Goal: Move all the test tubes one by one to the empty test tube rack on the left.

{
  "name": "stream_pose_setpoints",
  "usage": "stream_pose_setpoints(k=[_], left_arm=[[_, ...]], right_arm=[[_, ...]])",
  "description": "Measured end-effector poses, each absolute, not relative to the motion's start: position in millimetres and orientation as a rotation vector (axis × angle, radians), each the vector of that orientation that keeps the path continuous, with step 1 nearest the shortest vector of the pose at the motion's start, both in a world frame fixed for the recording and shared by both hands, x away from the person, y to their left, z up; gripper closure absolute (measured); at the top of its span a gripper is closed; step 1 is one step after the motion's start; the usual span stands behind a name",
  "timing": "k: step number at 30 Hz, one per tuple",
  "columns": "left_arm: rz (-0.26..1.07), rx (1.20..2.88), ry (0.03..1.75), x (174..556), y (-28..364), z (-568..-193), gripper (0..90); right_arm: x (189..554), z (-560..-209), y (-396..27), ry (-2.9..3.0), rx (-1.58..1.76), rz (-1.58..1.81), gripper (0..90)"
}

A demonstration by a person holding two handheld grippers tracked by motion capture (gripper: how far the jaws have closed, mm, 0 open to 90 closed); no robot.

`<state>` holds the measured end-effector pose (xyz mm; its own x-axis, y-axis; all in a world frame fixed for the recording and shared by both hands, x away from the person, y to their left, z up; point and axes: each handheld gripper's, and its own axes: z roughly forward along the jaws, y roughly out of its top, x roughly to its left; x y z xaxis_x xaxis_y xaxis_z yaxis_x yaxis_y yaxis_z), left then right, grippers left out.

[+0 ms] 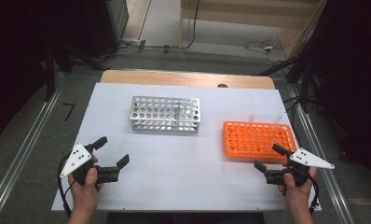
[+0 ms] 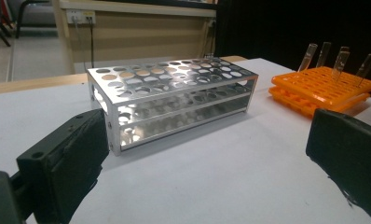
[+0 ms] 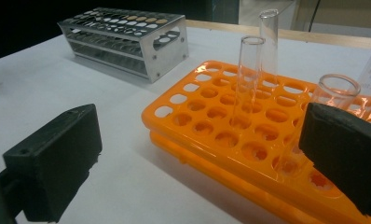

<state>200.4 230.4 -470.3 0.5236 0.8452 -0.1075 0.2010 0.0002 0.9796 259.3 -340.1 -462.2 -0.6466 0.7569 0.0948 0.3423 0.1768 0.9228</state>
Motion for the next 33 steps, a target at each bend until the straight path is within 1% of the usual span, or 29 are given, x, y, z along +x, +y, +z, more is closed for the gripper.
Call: stream_pose_setpoints(k=[6, 12, 15, 16, 19, 24, 26, 30, 33], left_arm=[[0.646, 1.523, 0.931, 200, 228, -470, 0.0], [0.646, 1.534, 0.924, 199, 226, -469, 0.0], [0.651, 1.542, 0.92, 200, 224, -469, 0.0], [0.65, 1.541, 0.921, 200, 223, -469, 0.0], [0.65, 1.543, 0.917, 200, 222, -469, 0.0], [0.647, 1.553, 0.914, 201, 219, -469, 0.0], [0.645, 1.557, 0.91, 201, 218, -469, 0.0], [0.64, 1.562, 0.908, 202, 217, -470, 0.0], [0.634, 1.558, 0.909, 202, 216, -470, 0.0]], right_arm=[[255, -457, -343, 2.094, 1.016, 1.439, 1.8], [253, -455, -368, 2.046, 1.095, 1.416, 5.2], [256, -456, -375, 2.013, 1.143, 1.383, 11.3], [256, -456, -375, 2.013, 1.143, 1.383, 11.3], [263, -460, -379, 1.984, 1.221, 1.378, 25.9], [280, -470, -373, 2.016, 1.277, 1.35, 42.0], [285, -474, -370, 2.027, 1.279, 1.332, 46.0], [292, -477, -366, 2.032, 1.289, 1.329, 57.0], [293, -479, -361, 2.04, 1.269, 1.3, 61.8]])
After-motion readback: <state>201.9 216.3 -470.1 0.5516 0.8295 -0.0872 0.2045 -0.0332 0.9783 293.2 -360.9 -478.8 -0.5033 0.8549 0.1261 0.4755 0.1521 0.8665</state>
